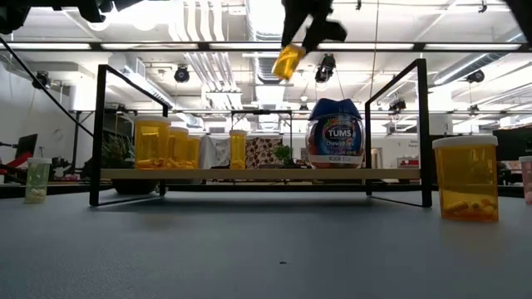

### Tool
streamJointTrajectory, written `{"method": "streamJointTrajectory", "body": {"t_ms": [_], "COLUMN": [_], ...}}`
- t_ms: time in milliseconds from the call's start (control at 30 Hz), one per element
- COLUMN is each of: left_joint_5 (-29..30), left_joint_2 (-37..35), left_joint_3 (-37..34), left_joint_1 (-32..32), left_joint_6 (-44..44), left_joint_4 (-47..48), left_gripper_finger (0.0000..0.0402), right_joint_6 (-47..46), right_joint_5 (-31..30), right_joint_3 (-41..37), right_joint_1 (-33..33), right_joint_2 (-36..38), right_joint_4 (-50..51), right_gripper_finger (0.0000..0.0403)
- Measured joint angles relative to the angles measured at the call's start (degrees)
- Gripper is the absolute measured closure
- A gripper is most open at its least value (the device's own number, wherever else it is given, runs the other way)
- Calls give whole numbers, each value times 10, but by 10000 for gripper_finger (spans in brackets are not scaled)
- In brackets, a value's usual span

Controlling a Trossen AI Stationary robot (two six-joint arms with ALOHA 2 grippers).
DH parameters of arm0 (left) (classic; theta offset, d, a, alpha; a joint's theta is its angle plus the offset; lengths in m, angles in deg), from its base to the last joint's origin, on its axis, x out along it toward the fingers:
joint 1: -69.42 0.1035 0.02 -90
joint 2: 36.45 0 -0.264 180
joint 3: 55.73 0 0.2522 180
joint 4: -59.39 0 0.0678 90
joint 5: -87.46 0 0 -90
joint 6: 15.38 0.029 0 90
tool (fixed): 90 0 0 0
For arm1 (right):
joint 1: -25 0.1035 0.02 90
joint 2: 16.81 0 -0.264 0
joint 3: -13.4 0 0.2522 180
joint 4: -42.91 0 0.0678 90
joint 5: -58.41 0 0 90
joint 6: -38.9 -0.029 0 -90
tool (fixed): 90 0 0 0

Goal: Pick and place medicine bottles onto shelf by color
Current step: Put the big orange pill bottle on to the shelf

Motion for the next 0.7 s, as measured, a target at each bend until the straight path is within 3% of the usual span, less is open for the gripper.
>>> {"method": "streamJointTrajectory", "body": {"t_ms": [333, 700], "left_joint_5": [0, 0], "left_joint_2": [0, 0], "left_joint_3": [0, 0], "left_joint_1": [0, 0], "left_joint_6": [0, 0], "left_joint_4": [2, 2], "left_gripper_finger": [387, 387], "right_joint_6": [66, 120], "right_joint_5": [18, 61], "right_joint_3": [22, 22], "right_joint_1": [0, 0], "right_joint_2": [-131, -199], "right_joint_4": [31, 30], "right_gripper_finger": [197, 197]}}
